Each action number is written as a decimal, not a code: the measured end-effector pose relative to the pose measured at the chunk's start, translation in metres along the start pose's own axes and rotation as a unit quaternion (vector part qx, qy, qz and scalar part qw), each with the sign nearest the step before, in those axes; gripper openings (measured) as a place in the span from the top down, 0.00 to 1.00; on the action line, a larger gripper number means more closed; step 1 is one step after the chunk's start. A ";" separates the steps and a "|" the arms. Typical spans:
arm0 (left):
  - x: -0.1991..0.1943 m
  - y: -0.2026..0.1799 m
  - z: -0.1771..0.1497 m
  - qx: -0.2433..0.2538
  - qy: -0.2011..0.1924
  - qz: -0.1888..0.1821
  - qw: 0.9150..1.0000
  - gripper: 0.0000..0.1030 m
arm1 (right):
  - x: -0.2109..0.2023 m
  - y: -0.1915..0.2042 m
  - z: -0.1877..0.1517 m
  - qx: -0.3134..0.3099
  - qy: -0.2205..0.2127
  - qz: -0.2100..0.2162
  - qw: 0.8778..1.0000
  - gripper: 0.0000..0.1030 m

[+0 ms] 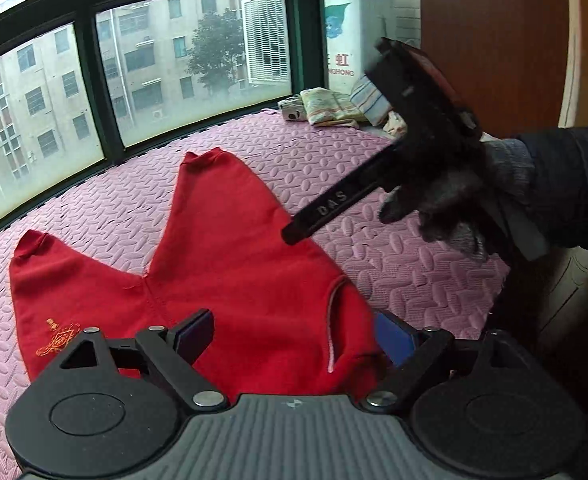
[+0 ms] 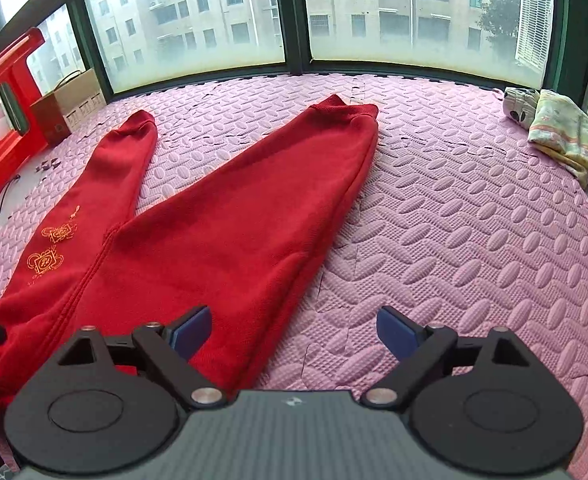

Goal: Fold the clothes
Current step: 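Grasp the shoulder edge of the red hoodie with the right gripper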

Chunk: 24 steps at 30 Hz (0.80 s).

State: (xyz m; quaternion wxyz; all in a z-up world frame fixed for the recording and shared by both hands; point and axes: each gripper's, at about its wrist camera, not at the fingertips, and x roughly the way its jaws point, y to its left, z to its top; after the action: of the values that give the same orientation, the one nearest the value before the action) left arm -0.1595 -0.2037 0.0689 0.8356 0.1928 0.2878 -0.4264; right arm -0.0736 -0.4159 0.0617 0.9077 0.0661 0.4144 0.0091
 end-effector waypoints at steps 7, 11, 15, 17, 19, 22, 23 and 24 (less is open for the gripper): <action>0.036 -0.020 0.006 0.034 0.023 -0.036 0.999 0.35 | 0.018 -0.022 0.023 0.029 -0.004 0.006 1.000 0.25; 0.057 -0.017 0.005 0.019 0.045 -0.031 0.998 0.37 | 0.029 -0.040 0.043 0.049 -0.012 0.003 0.999 0.29; 0.065 -0.018 0.004 0.011 0.055 -0.040 0.998 0.43 | 0.045 -0.057 0.065 0.069 -0.014 0.005 0.997 0.35; 0.069 -0.016 0.005 0.009 0.058 -0.039 0.998 0.46 | 0.057 -0.063 0.077 0.077 -0.015 0.003 0.997 0.38; 0.070 -0.014 0.007 0.009 0.057 -0.039 0.998 0.50 | 0.069 -0.067 0.088 0.080 -0.014 -0.002 0.997 0.39; 0.073 -0.007 0.011 0.002 0.058 -0.043 0.997 0.67 | 0.089 -0.071 0.105 0.080 -0.010 -0.010 0.997 0.43; 0.074 -0.005 0.012 -0.002 0.058 -0.046 0.997 0.70 | 0.096 -0.072 0.110 0.081 -0.010 -0.012 0.997 0.44; 0.074 -0.002 0.012 -0.005 0.058 -0.049 0.997 0.73 | 0.103 -0.073 0.115 0.082 -0.009 -0.015 0.996 0.44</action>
State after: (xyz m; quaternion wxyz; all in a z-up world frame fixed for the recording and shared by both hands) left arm -0.1228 -0.2565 0.0306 0.7962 0.1990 0.3473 -0.4537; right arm 0.0775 -0.4940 0.0496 0.9029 0.1346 0.4063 -0.0393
